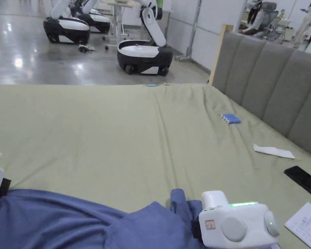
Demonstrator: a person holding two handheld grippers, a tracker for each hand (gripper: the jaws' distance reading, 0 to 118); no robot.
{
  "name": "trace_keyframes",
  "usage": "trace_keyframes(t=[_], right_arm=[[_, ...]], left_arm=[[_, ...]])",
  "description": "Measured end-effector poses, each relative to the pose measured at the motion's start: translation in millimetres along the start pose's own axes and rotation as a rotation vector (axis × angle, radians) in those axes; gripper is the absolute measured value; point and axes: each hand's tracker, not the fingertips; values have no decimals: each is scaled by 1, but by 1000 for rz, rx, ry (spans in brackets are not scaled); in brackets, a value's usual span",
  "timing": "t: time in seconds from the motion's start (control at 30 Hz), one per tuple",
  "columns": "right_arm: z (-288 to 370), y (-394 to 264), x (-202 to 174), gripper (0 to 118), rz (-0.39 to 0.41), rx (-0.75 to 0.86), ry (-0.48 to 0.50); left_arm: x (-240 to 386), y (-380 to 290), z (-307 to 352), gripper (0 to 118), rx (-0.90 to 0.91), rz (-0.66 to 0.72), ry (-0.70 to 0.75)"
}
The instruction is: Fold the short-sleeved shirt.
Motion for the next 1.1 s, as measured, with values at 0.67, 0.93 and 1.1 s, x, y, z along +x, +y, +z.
trace_keyframes(t=[0.67, 0.93, 1.1], right_arm=[[281, 144, 9, 1, -22, 751, 172], [364, 236, -24, 1, 55, 921, 127], [410, 275, -55, 1, 129, 1013, 77]], left_arm=[[-109, 13, 416, 6, 735, 139, -16], [-134, 35, 498, 6, 895, 187, 113], [-142, 60, 514, 6, 919, 198, 204]])
